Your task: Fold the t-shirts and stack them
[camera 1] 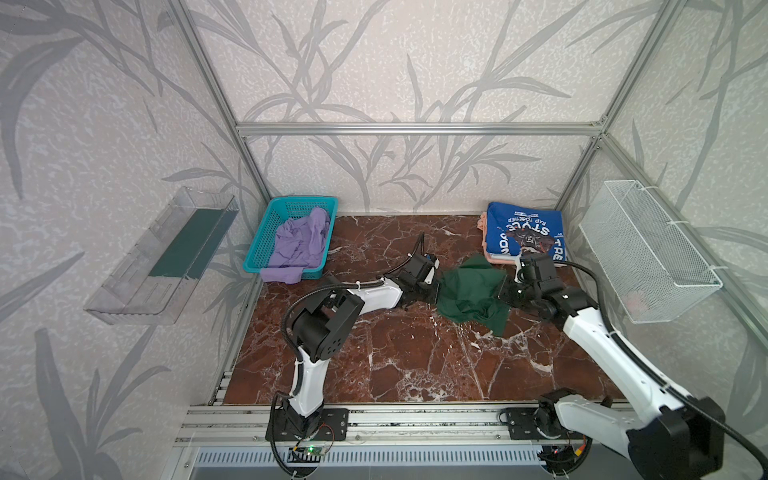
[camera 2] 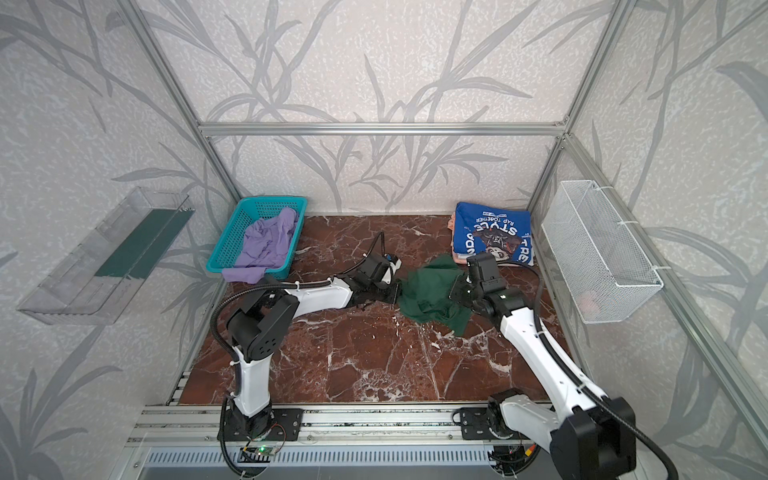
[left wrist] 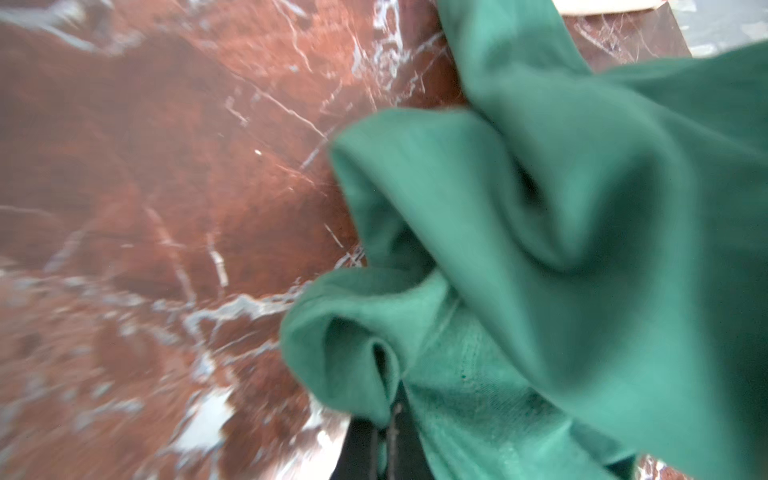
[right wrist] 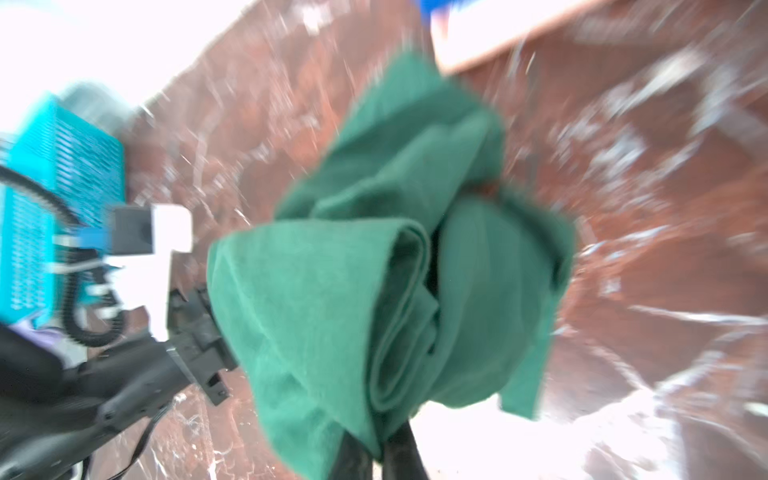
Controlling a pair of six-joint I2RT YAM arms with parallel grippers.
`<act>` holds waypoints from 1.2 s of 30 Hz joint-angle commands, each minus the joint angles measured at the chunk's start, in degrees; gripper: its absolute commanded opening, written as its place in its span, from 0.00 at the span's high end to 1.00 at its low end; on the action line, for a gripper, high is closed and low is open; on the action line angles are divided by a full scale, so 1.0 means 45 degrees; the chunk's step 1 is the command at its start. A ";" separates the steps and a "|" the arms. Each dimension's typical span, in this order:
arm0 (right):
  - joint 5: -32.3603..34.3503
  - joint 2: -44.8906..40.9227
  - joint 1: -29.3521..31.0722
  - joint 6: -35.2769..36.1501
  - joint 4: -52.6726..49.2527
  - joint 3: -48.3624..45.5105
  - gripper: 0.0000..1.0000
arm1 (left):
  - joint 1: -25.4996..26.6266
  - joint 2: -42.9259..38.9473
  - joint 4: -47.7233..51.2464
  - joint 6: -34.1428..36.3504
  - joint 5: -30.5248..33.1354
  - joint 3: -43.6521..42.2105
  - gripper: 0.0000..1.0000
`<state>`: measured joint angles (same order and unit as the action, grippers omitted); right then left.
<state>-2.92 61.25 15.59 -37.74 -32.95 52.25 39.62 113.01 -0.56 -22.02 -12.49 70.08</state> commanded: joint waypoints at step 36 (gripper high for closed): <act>-0.2033 0.4869 -0.1429 0.1745 0.0175 0.3805 0.16 | -0.3847 -0.4530 0.2100 0.3114 0.5650 0.1796 0.31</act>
<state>-9.91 84.42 10.50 -29.15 -33.95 68.90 22.37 95.24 8.80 -8.67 13.58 76.09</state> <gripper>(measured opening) 0.644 0.490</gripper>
